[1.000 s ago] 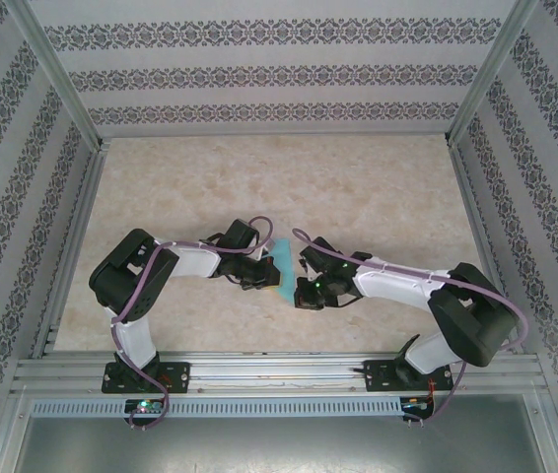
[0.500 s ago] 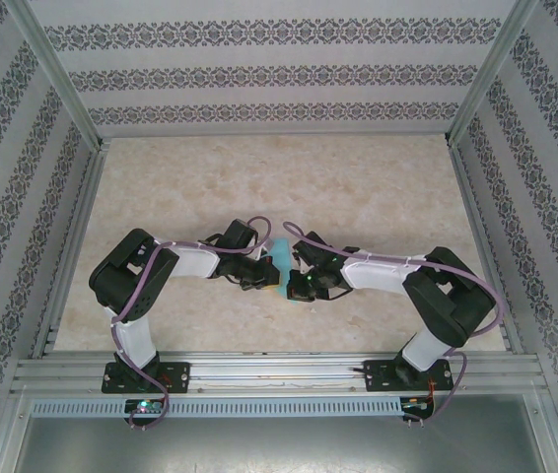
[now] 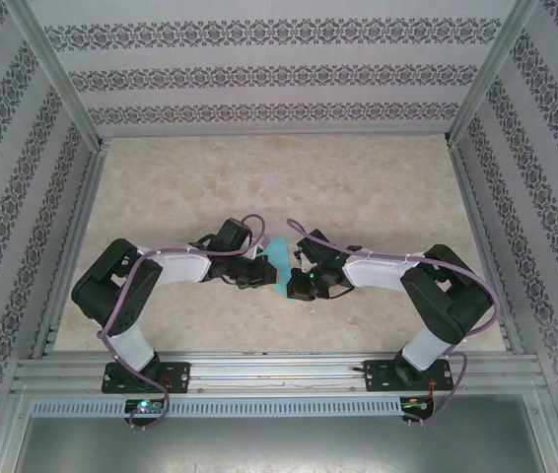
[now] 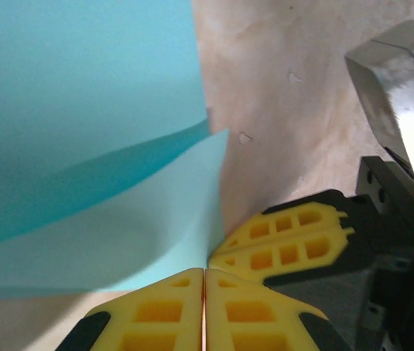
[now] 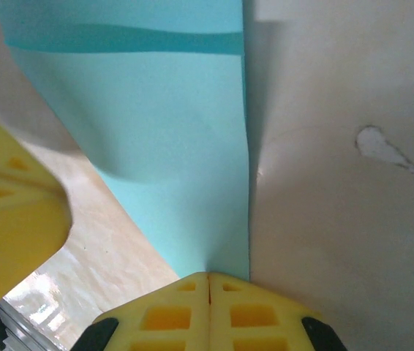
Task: Fold a paper plane with a square sheet of paper (fold left side to right side)
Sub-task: Third fold the triangle at the center of the table.
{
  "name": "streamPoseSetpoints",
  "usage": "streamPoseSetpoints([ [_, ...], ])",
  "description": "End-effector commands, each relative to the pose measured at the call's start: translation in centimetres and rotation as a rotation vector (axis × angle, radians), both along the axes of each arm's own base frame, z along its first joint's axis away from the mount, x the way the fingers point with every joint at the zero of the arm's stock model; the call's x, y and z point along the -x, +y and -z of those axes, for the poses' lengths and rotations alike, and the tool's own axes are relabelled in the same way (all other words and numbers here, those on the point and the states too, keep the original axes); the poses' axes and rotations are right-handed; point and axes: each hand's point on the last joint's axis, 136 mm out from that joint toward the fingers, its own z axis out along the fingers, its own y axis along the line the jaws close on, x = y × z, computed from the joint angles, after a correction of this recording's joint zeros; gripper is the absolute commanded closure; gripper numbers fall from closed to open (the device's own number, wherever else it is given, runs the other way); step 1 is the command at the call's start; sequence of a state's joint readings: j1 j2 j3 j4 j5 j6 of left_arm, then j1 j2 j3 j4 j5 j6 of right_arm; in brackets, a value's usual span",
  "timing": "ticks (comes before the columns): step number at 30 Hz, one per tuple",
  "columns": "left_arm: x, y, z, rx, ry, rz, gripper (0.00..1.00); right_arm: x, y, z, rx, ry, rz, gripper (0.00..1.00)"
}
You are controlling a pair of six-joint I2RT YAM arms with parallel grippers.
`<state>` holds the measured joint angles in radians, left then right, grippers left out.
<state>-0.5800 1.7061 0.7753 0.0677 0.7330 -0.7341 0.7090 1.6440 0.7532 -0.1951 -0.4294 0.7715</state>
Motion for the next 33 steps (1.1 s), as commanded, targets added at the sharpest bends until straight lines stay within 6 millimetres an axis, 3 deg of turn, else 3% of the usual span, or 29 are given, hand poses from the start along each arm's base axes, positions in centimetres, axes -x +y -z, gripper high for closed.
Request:
streamPoseSetpoints([
  [1, 2.1, -0.1, 0.4, -0.012, 0.03, 0.047, 0.93, 3.0, -3.7, 4.4, 0.229, 0.097, -0.006, 1.0],
  [13, 2.4, -0.7, 1.6, -0.063, 0.046, 0.058, 0.94, 3.2, -3.9, 4.8, 0.293, 0.099, -0.013, 1.0],
  [24, 1.6, 0.7, 3.9, -0.194, 0.047, 0.028, 0.95, 3.5, -4.2, 4.6, 0.311, 0.105, -0.02, 1.0],
  [33, 0.5, 2.5, 4.5, -0.257, 0.042, -0.029, 0.95, 3.9, -4.9, 4.7, 0.341, 0.113, -0.028, 1.0],
])
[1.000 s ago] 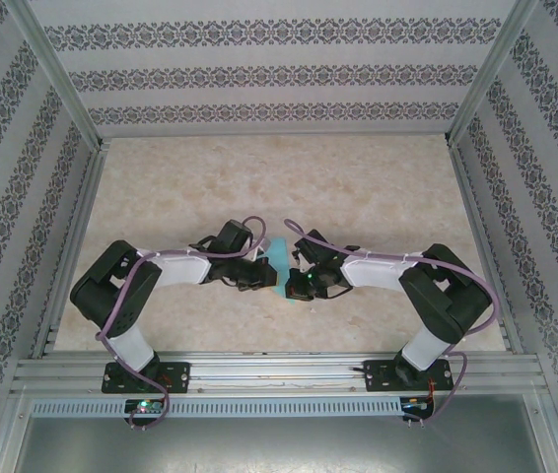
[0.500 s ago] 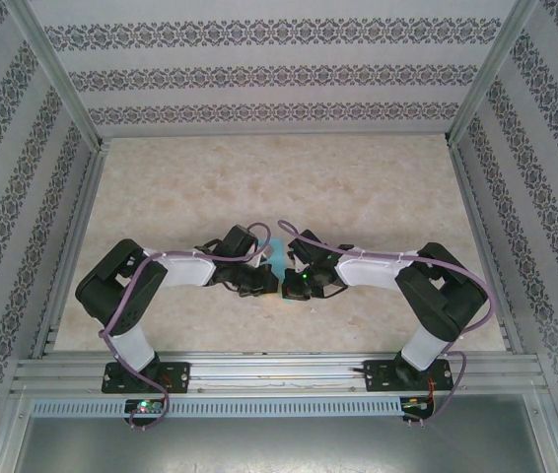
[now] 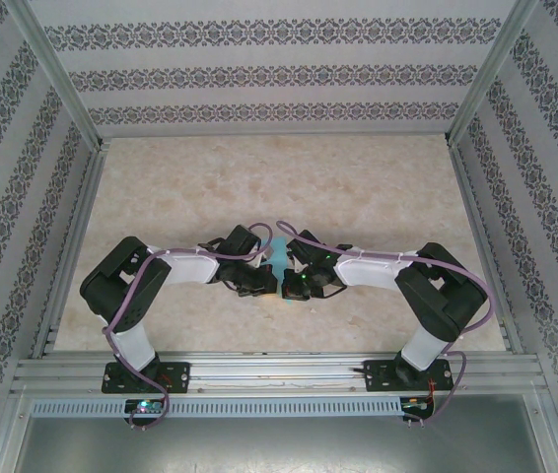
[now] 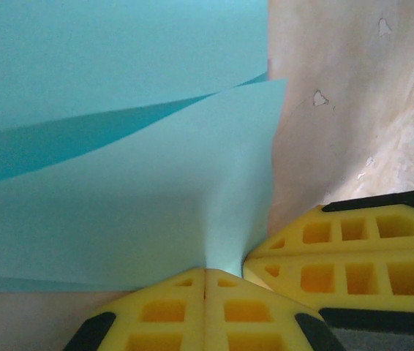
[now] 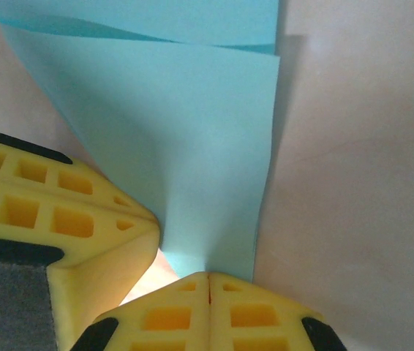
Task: Fold a paper plane with a square sheet of paper (fold left side to right side)
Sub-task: Third fold the triangle at the center of the table.
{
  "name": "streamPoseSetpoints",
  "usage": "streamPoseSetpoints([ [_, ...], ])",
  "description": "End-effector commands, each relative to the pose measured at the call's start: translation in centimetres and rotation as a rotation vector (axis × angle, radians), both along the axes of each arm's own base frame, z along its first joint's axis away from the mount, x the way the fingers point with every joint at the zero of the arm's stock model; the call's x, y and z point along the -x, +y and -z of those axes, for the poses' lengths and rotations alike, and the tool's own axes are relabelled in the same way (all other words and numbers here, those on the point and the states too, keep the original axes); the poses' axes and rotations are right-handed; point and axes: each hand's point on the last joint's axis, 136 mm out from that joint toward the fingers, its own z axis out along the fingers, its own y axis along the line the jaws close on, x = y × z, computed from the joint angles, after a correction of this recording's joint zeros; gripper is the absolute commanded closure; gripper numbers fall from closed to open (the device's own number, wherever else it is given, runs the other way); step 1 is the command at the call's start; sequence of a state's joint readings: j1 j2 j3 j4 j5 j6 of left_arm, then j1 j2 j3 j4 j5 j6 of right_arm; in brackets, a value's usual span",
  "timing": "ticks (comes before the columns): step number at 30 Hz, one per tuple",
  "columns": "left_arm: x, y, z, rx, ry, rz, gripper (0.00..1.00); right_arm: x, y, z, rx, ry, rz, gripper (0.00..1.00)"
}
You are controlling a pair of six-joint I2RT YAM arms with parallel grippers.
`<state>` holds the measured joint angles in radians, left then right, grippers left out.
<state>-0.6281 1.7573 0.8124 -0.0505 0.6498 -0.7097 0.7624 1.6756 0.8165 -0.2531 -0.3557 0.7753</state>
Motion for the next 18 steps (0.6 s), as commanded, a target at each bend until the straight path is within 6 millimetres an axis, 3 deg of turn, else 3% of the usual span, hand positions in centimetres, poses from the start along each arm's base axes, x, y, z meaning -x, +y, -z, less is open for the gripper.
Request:
streamPoseSetpoints([
  [1, -1.1, 2.6, 1.9, -0.134, -0.015, -0.051, 0.95, 3.9, -5.8, 4.6, 0.276, 0.134, 0.003, 1.0],
  [10, -2.0, 6.8, 2.9, -0.199, -0.005, -0.097, 0.95, 4.3, -6.1, 4.5, 0.28, 0.141, -0.001, 1.0],
  [18, -3.4, 10.0, 2.1, -0.188, -0.019, -0.17, 0.95, 3.8, -5.2, 3.7, 0.245, 0.128, -0.016, 1.0],
])
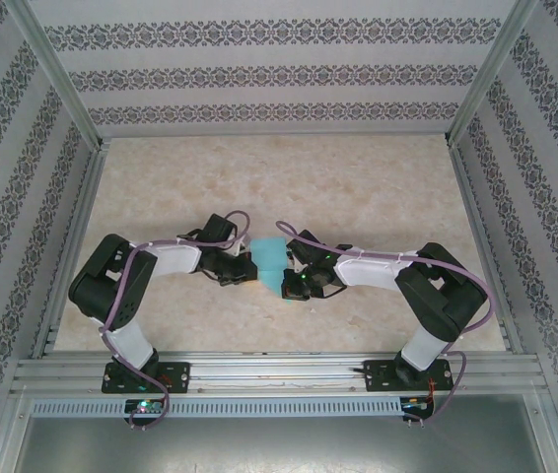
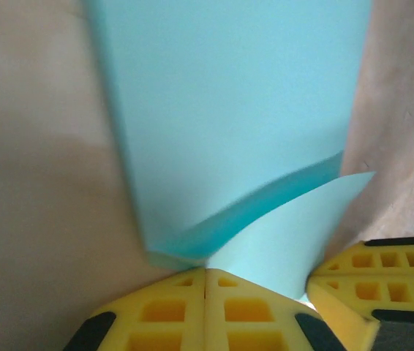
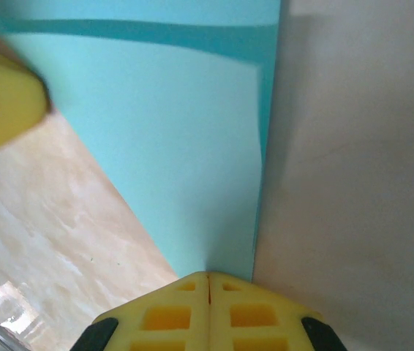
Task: Fold a paper plane with a square sheet of paper (fold left side to right side)
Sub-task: Third fold the triangle at the center of the table.
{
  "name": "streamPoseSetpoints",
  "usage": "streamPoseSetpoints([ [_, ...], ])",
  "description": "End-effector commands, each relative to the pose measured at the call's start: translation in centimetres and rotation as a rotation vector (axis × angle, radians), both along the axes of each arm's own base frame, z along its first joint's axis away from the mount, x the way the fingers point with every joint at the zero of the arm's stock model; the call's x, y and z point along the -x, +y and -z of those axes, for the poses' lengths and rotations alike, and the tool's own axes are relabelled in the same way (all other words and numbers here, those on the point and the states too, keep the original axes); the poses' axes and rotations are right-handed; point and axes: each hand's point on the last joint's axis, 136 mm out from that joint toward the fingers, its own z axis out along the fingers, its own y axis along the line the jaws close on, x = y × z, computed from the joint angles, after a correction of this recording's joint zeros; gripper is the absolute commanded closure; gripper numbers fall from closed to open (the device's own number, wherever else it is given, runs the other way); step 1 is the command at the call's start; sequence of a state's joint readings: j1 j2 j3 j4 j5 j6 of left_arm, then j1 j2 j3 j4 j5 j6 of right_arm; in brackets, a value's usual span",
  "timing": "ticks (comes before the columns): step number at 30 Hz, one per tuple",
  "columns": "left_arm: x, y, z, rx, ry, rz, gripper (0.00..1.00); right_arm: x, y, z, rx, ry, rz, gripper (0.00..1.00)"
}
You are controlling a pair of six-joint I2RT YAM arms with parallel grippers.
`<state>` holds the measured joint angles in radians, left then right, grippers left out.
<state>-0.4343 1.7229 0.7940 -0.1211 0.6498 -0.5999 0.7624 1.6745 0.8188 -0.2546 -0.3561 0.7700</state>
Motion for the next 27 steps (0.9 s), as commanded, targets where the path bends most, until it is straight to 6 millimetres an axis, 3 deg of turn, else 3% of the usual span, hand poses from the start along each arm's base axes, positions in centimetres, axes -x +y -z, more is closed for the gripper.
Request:
streamPoseSetpoints([
  [1, 0.0, 4.2, 1.7, -0.147, 0.009, -0.064, 0.95, 3.7, -5.0, 3.6, 0.239, 0.128, -0.015, 1.0],
  [6, -0.8, 3.6, -0.2, -0.089, -0.033, -0.062, 0.93, 2.2, -2.5, 1.5, 0.138, 0.074, -0.04, 1.0],
  [11, -1.1, 3.1, -3.0, -0.035, -0.097, -0.058, 0.83, -0.5, 0.3, -3.3, -0.016, -0.062, -0.079, 0.75],
  [14, -1.0, 3.1, -4.4, -0.015, -0.13, -0.072, 0.78, -1.9, -0.1, -5.2, -0.054, -0.143, -0.104, 0.61],
  [17, -1.0, 2.8, -5.4, 0.026, -0.15, -0.075, 0.73, -3.4, -1.4, -5.8, -0.062, -0.203, -0.123, 0.55],
  [19, -0.8, 2.4, -5.8, 0.058, -0.149, -0.077, 0.73, -4.1, -1.7, -5.9, -0.064, -0.223, -0.142, 0.57],
  [24, -0.2, 1.4, -5.4, 0.132, -0.113, -0.08, 0.76, -3.6, 0.4, -5.7, -0.139, -0.177, -0.178, 0.88],
  [27, 0.1, 1.0, -5.0, 0.144, -0.098, -0.078, 0.8, -2.7, 1.5, -4.3, -0.139, -0.137, -0.186, 0.93],
])
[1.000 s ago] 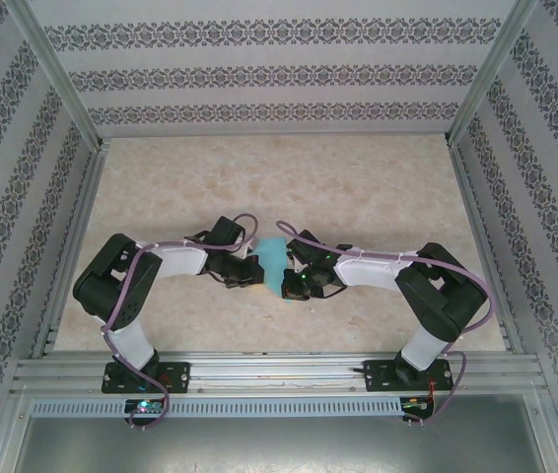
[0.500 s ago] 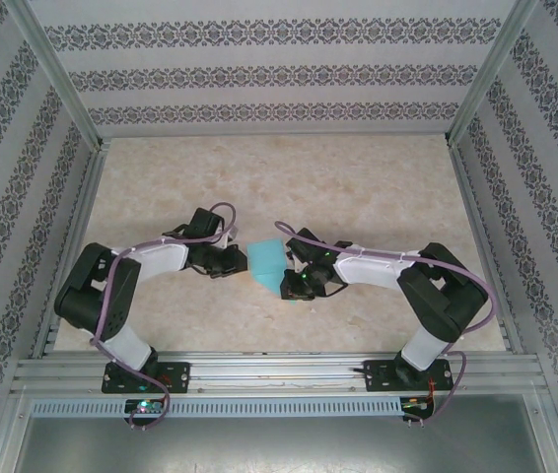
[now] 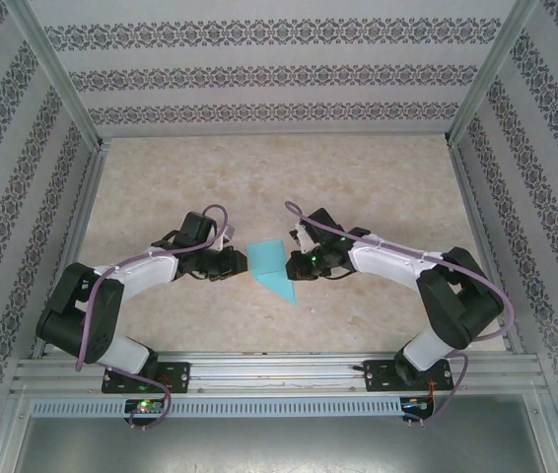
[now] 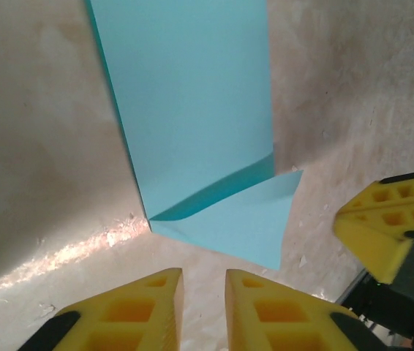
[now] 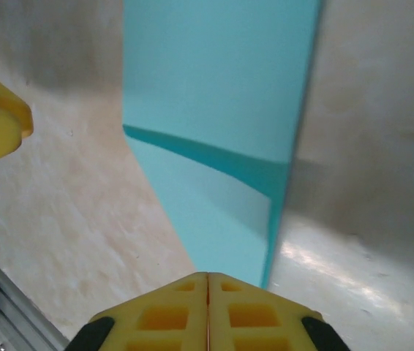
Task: Fold a paper plane with a square sheet of paper (fold left side to right side)
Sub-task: Third fold the triangle at the center of the table.
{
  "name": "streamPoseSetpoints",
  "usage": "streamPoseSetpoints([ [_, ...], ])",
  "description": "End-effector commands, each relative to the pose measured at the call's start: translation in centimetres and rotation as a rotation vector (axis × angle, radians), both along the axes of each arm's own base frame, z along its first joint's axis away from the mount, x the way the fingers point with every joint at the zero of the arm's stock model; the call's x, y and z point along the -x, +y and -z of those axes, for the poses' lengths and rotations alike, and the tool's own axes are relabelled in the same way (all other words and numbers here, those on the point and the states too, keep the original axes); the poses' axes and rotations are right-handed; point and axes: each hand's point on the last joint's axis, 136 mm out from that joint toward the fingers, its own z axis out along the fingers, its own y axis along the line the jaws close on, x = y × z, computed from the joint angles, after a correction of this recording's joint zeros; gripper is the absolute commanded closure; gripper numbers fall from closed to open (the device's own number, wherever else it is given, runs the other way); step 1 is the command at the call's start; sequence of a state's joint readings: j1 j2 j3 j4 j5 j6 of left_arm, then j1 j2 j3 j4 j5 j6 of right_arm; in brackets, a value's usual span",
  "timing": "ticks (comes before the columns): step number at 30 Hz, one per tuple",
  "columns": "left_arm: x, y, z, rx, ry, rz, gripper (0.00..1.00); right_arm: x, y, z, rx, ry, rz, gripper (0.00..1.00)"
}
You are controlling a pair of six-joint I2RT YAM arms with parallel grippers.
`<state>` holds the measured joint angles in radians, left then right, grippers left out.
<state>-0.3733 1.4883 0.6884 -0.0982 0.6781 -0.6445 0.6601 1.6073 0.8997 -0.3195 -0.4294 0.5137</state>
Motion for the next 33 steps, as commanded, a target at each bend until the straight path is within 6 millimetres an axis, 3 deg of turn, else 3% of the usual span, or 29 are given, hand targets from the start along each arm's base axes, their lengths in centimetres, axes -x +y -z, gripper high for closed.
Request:
streamPoseSetpoints([
  [1, 0.0, -1.1, -0.1, 0.056, 0.005, 0.007, 0.8, 0.9, 1.9, 0.9, -0.034, 0.034, -0.043, 0.93],
  [5, 0.2, -1.6, 0.2, 0.058, 0.019, 0.024, 0.81, 0.9, 1.5, 2.8, 0.019, 0.065, -0.005, 0.96],
  [9, 0.6, -2.1, 0.5, 0.058, 0.033, 0.043, 0.82, 0.7, 1.3, 3.3, 0.037, 0.067, 0.007, 0.96],
  [19, 1.3, -5.0, 1.2, 0.086, 0.054, 0.099, 0.84, 2.4, 0.5, 6.0, 0.109, 0.149, -0.003, 1.0],
  [33, 0.7, -7.1, 2.6, 0.073, 0.062, 0.125, 0.87, 3.5, -1.1, 7.4, 0.209, 0.184, 0.01, 1.0],
])
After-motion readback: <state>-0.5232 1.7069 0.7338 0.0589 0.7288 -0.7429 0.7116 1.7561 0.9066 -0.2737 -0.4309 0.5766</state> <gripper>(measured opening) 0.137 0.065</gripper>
